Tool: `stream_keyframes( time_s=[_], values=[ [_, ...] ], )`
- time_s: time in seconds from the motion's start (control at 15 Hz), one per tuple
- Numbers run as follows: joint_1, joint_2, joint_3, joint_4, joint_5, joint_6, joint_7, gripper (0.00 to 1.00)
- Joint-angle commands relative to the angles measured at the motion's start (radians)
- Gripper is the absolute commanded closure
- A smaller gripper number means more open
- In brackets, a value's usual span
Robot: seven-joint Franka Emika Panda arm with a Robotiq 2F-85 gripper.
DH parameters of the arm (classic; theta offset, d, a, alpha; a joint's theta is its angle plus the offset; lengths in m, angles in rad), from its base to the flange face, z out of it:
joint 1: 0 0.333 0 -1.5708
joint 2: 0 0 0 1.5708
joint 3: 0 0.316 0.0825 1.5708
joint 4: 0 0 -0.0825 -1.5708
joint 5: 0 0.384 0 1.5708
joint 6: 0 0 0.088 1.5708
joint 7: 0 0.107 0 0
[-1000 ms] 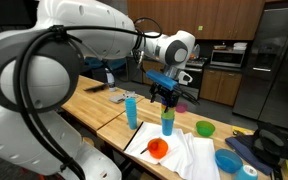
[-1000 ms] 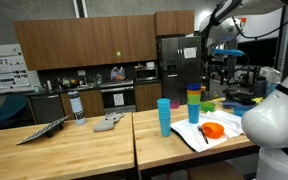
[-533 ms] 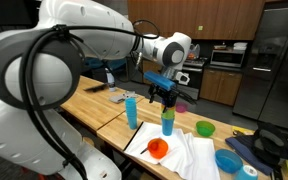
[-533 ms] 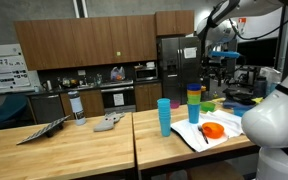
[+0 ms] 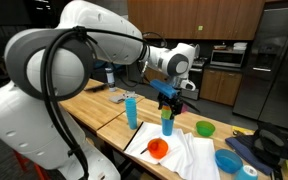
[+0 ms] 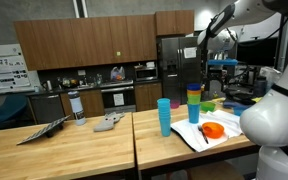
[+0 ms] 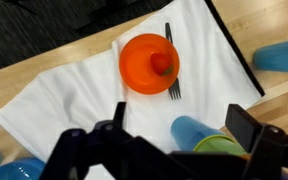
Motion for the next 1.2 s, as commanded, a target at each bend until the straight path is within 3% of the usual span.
stream_keyframes(
  time_s=[0.0,0.27,0.8,1.13],
  values=[
    [-0.043,-0.019,-0.029,0.035,-0.019,-0.038,-0.005,0.00],
    [-0.079,-0.028,-0.052,0.073,-0.085,-0.061,-0.032,0.00],
    [-0.143,0.040,-0.125,0.092,-0.382,-0.062,-0.160,0.00],
    [-0.191,0.133,-0.206,0.142,-0.389,-0.059,-0.186,0.00]
  ],
)
